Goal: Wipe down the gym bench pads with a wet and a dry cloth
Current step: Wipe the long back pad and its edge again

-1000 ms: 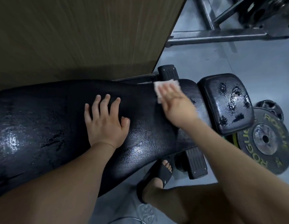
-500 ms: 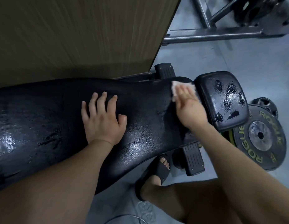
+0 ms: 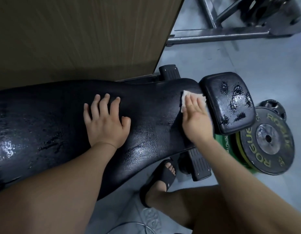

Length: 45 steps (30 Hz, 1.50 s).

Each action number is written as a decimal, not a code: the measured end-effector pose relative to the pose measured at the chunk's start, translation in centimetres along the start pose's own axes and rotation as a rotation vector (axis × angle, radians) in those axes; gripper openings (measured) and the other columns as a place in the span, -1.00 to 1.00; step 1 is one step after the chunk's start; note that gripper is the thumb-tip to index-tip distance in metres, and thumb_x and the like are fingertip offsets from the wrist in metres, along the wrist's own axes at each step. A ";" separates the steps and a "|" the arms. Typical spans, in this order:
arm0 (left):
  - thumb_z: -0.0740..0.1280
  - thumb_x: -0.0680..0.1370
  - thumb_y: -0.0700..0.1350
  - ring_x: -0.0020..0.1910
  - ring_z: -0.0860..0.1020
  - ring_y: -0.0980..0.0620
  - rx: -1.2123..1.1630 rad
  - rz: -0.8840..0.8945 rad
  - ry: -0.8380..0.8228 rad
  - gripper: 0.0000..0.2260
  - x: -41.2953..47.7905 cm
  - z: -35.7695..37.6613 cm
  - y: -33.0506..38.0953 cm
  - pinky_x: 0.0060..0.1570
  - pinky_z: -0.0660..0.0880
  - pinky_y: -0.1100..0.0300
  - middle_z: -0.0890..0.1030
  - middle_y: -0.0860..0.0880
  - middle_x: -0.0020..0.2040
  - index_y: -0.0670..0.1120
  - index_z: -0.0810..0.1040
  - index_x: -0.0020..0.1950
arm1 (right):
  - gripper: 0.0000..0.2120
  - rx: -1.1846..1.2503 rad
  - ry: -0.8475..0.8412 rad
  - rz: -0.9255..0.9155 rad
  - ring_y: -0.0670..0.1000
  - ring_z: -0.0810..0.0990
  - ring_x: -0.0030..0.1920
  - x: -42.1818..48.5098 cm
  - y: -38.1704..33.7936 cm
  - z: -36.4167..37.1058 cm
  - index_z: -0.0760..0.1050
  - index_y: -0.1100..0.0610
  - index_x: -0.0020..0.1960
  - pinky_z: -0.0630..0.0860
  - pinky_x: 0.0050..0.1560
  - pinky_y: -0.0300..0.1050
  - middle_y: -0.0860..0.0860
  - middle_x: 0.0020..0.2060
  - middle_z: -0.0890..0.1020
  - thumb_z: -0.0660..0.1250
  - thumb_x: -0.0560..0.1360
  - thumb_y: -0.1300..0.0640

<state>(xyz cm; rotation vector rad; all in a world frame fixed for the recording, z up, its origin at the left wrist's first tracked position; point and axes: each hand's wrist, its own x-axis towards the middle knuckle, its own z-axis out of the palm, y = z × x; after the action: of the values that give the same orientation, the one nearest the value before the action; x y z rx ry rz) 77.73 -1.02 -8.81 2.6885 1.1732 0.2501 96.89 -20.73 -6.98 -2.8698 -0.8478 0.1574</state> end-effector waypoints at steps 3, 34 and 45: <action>0.14 0.48 0.12 0.56 0.20 -0.18 0.003 0.006 -0.004 -0.45 0.0 0.0 0.1 0.53 0.06 -0.27 0.37 -0.11 0.50 0.01 0.42 0.46 | -0.50 -0.039 0.072 -0.205 0.26 0.31 0.53 -2.3 -4.9 1.3 0.38 0.36 0.49 0.27 0.54 0.22 0.24 0.42 0.50 0.07 0.63 0.15; 0.14 0.50 0.08 0.54 0.23 -0.19 -0.020 0.025 0.040 -0.49 0.2 0.2 -0.1 0.53 0.08 -0.24 0.40 -0.12 0.49 -0.01 0.44 0.43 | -0.60 0.035 0.168 -0.453 0.09 0.34 0.49 -8.4 -5.9 1.6 0.54 0.20 0.41 0.36 0.51 0.09 0.10 0.36 0.59 0.32 0.59 0.19; 0.18 0.55 0.01 0.53 0.24 -0.19 -0.028 0.030 0.045 -0.58 0.2 0.2 -0.2 0.52 0.10 -0.25 0.41 -0.12 0.47 -0.02 0.45 0.40 | -0.57 0.110 0.062 -0.486 0.17 0.29 0.57 -12.7 -9.0 2.9 0.43 0.17 0.52 0.21 0.58 0.14 0.09 0.49 0.46 0.19 0.68 0.10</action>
<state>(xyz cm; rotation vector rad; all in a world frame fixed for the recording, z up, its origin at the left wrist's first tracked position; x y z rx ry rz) 77.78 -0.74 -9.08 2.6913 1.1332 0.3316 81.12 -19.84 -7.52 -2.4653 -1.4355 0.0564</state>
